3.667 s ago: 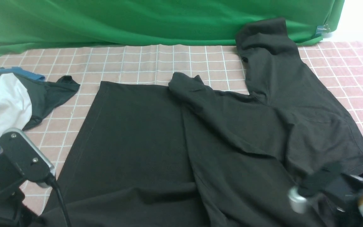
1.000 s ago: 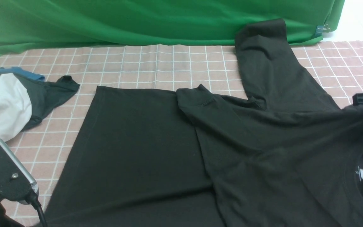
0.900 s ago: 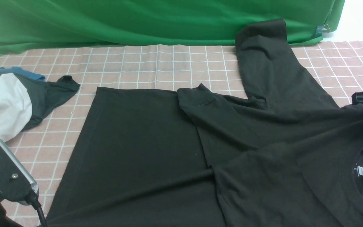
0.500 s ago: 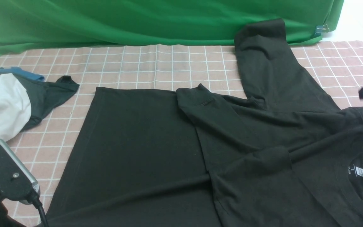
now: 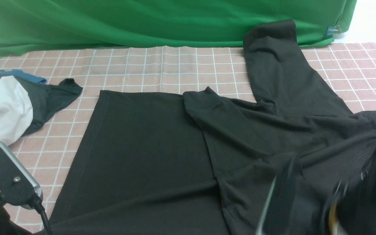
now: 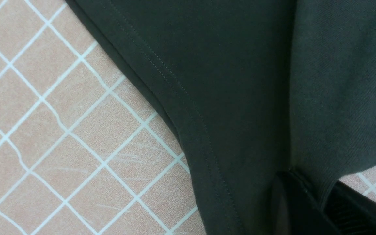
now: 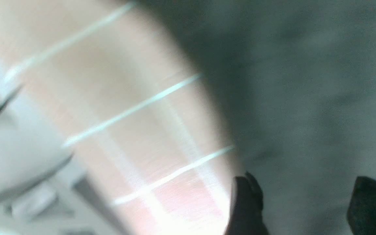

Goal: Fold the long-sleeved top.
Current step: Use your right arm to clamp the cuff closest to him

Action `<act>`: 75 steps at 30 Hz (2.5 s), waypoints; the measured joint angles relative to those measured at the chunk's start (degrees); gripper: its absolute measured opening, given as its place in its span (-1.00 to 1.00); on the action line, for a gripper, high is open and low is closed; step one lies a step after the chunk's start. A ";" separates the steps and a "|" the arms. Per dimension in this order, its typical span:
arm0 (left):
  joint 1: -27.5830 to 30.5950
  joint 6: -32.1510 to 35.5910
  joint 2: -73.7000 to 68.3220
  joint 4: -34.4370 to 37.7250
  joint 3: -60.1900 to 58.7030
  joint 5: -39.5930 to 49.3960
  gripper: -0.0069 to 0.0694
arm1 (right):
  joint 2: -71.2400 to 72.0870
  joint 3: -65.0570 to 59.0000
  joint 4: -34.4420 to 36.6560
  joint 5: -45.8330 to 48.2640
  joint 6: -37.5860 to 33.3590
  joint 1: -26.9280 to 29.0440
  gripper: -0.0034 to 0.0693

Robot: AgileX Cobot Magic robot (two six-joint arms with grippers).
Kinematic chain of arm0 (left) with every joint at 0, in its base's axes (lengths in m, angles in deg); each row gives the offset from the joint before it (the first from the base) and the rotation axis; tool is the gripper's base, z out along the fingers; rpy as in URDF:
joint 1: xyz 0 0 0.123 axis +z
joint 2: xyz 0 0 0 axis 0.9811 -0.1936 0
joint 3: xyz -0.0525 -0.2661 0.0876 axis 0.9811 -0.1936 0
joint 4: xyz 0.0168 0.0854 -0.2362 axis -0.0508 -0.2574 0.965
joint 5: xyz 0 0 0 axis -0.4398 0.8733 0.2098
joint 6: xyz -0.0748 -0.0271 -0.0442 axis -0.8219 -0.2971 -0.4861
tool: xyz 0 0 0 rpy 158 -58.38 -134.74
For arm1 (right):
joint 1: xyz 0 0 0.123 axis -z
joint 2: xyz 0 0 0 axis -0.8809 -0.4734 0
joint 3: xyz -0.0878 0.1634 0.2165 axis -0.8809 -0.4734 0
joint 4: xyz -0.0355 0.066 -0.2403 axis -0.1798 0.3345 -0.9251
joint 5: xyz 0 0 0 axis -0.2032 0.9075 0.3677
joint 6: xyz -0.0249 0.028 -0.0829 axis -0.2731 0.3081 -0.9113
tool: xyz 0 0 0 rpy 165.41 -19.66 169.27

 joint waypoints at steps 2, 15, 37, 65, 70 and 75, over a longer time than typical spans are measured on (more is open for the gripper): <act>0.00 0.00 0.00 0.00 0.00 -0.19 -0.73 | -1.30 -1.64 -0.56 -0.54 -0.18 -1.49 0.28; 0.00 0.14 0.00 0.06 0.00 -0.51 -0.73 | -8.71 -5.72 -2.91 -5.60 -0.80 5.51 0.07; 0.00 0.14 0.00 1.03 0.00 4.62 -0.73 | 4.24 -6.24 1.06 10.81 -0.34 0.59 -0.62; 0.00 0.16 0.00 1.52 0.00 3.14 -0.73 | -44.08 66.85 -2.99 -9.04 13.35 12.19 0.36; 0.00 0.16 0.00 1.40 0.00 3.38 -0.73 | -55.90 78.29 -4.29 -3.69 15.41 15.38 0.36; 0.00 0.16 0.00 0.37 0.00 3.38 -0.73 | -59.72 81.03 -4.50 -2.85 15.65 17.08 0.36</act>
